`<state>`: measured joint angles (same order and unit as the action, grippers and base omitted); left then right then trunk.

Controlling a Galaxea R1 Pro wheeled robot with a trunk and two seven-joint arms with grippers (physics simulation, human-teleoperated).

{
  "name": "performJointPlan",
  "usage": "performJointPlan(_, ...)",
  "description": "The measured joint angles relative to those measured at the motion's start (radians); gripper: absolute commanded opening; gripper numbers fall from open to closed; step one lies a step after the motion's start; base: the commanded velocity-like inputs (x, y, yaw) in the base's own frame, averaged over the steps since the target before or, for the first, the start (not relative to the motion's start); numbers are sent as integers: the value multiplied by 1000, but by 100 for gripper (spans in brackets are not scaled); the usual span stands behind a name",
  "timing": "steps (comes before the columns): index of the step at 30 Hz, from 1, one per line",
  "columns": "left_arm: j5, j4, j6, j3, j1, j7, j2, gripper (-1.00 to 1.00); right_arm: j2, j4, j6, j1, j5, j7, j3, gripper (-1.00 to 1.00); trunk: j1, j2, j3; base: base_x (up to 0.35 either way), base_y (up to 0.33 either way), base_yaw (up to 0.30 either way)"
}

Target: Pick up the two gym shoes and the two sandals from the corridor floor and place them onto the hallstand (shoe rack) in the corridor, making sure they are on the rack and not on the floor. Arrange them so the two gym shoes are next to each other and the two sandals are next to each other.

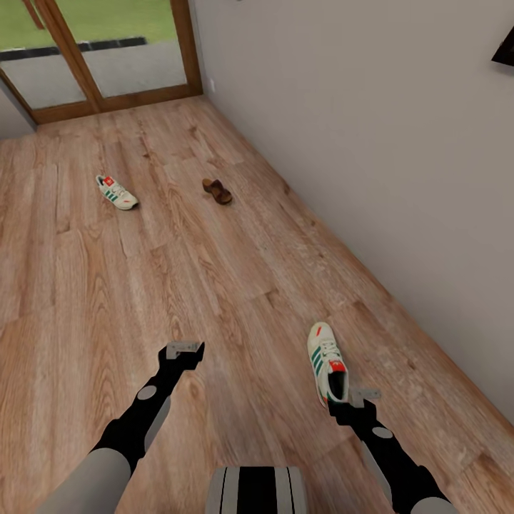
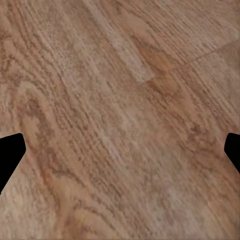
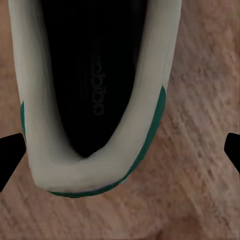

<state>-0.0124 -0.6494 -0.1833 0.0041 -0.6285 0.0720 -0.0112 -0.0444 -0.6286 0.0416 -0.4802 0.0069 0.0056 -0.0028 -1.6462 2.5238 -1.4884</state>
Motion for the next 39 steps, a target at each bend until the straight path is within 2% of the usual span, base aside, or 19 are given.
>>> performJointPlan(26, 2, 6, 1, -1, 0, 5, -3, 100, 0, -2, 0, 0, 0, 1, 0, 100, 0, 0, 0, 8, 32, 0)
performJointPlan(31, 1, 6, 3, -1, -1, 5, -2, 100, 0, -2, 0, 0, 0, 1, 0, 100, -3, 1, -19, 0, 0, 0)
performJointPlan(39, 2, 6, 3, -2, -1, 5, -4, 100, 0, -2, 0, 0, 0, 1, 0, 100, -3, 1, -19, 0, 0, 0)
